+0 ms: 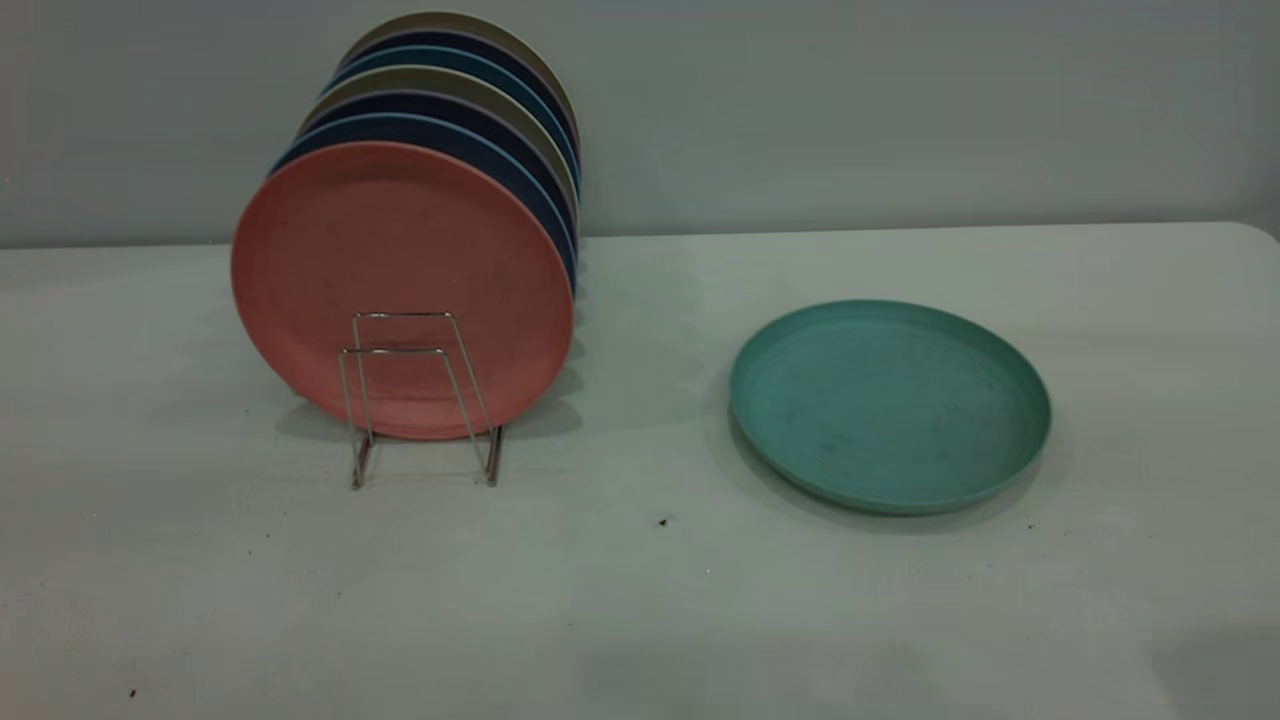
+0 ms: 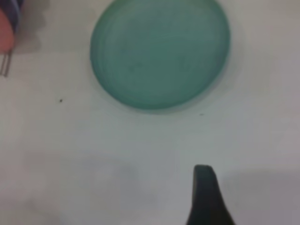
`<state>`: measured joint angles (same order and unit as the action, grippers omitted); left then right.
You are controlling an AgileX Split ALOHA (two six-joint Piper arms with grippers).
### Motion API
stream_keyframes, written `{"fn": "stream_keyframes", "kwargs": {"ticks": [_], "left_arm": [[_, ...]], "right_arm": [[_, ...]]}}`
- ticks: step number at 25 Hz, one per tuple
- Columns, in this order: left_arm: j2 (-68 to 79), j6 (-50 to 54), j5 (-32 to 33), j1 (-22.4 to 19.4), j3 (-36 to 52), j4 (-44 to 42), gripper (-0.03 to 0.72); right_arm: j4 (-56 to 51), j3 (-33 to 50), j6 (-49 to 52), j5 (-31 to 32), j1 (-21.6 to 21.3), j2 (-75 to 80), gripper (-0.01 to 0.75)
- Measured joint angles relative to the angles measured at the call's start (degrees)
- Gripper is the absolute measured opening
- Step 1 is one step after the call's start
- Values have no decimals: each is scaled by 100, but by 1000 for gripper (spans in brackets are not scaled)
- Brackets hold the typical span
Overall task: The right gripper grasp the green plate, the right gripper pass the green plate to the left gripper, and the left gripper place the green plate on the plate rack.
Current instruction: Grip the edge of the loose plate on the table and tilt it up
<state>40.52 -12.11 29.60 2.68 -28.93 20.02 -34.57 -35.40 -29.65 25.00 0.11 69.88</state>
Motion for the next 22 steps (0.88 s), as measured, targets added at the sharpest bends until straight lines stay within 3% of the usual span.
{"fn": "stream_keyframes", "kwargs": {"ticks": [4, 10, 16, 22], "left_arm": [[411, -145, -201, 0, 0, 97, 565], [881, -175, -370, 0, -43, 120, 565], [1427, -175, -511, 0, -421, 125, 565], [2043, -180, -561, 0, -674, 144, 565]], "right_arm": [[-775, -834, -818, -40, -42, 1645, 510], [-1476, -2051, -1792, 456, -510, 3866, 510], [-1759, -2895, -2200, 801, -977, 4813, 510], [-1917, -3666, -2430, 1191, -1164, 5492, 510]]}}
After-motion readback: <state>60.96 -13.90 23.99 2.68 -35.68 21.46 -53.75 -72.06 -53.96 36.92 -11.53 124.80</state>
